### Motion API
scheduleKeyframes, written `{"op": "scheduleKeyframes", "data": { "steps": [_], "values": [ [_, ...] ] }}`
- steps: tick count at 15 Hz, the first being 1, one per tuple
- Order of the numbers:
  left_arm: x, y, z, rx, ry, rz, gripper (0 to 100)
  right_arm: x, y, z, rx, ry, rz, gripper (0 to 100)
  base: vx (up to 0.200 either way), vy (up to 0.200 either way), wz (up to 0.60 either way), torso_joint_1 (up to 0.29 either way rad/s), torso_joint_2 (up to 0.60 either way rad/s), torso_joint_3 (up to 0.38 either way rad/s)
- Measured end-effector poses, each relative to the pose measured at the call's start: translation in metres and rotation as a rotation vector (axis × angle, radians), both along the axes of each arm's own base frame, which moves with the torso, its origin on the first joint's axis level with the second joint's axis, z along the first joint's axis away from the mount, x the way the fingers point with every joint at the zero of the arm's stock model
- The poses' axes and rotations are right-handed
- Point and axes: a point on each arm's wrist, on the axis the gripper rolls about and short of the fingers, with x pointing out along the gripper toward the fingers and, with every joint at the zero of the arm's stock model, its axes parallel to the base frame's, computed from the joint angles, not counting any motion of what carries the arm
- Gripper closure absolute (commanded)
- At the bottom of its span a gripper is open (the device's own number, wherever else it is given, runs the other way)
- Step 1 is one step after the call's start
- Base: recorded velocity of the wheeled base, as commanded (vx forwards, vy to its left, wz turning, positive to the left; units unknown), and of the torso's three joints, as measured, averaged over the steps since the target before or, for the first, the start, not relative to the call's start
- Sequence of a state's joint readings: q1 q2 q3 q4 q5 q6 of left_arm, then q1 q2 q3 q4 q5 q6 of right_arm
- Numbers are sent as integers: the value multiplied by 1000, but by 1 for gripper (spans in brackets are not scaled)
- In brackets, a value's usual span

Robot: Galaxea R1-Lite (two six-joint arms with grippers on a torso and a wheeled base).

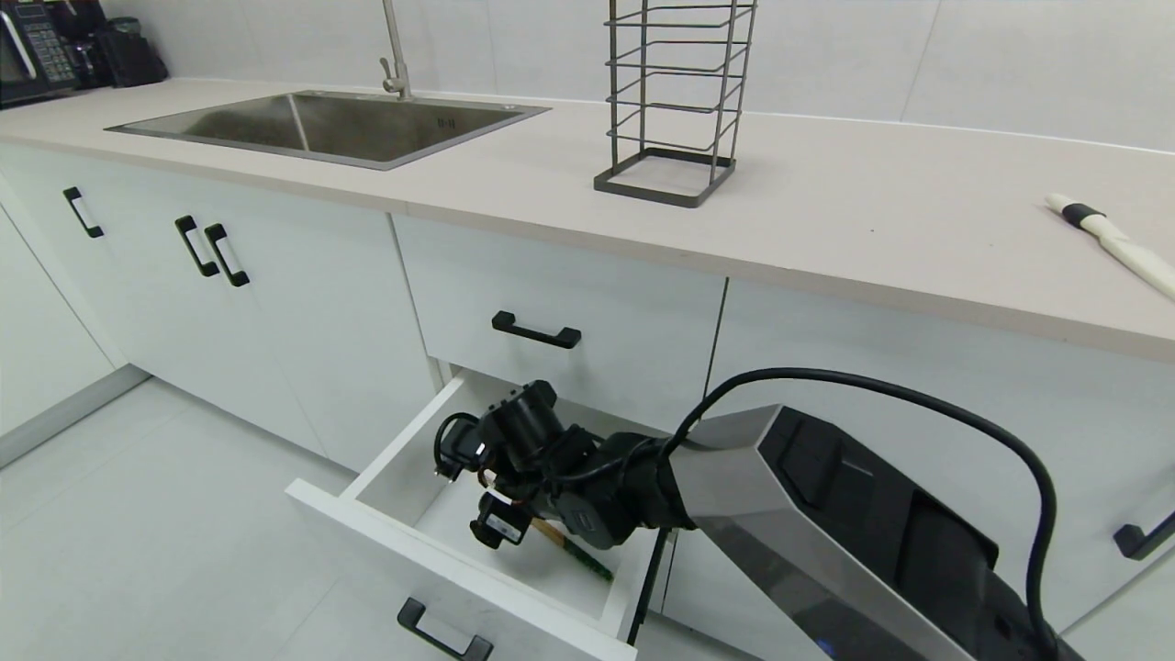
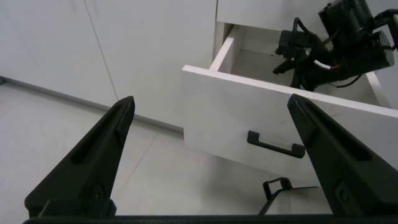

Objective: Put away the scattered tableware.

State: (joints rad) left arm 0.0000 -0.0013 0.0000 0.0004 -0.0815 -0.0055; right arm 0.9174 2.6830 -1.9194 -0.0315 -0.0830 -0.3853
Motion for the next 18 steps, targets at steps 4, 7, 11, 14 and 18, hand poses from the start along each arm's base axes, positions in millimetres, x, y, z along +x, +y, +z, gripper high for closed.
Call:
{"op": "scheduleKeyframes", "data": {
  "steps": [4, 7, 11, 14, 18],
  "values": [
    [0, 0, 0, 0, 0, 0, 0, -12, 0, 49, 58, -43, 18, 0, 0, 0, 0, 0, 0, 0],
    [0, 0, 0, 0, 0, 0, 0, -36, -12, 81, 61, -41, 47, 0, 0, 0, 0, 0, 0, 0],
    [0, 0, 0, 0, 0, 0, 0, -70, -52, 99, 47, -23, 66, 0, 0, 0, 0, 0, 0, 0],
    [0, 0, 0, 0, 0, 0, 0, -101, -90, 113, 85, -35, 81, 0, 0, 0, 0, 0, 0, 0],
    [0, 0, 0, 0, 0, 0, 0, -131, -131, 122, 234, -83, 81, 0, 0, 0, 0, 0, 0, 0]
  ]
}}
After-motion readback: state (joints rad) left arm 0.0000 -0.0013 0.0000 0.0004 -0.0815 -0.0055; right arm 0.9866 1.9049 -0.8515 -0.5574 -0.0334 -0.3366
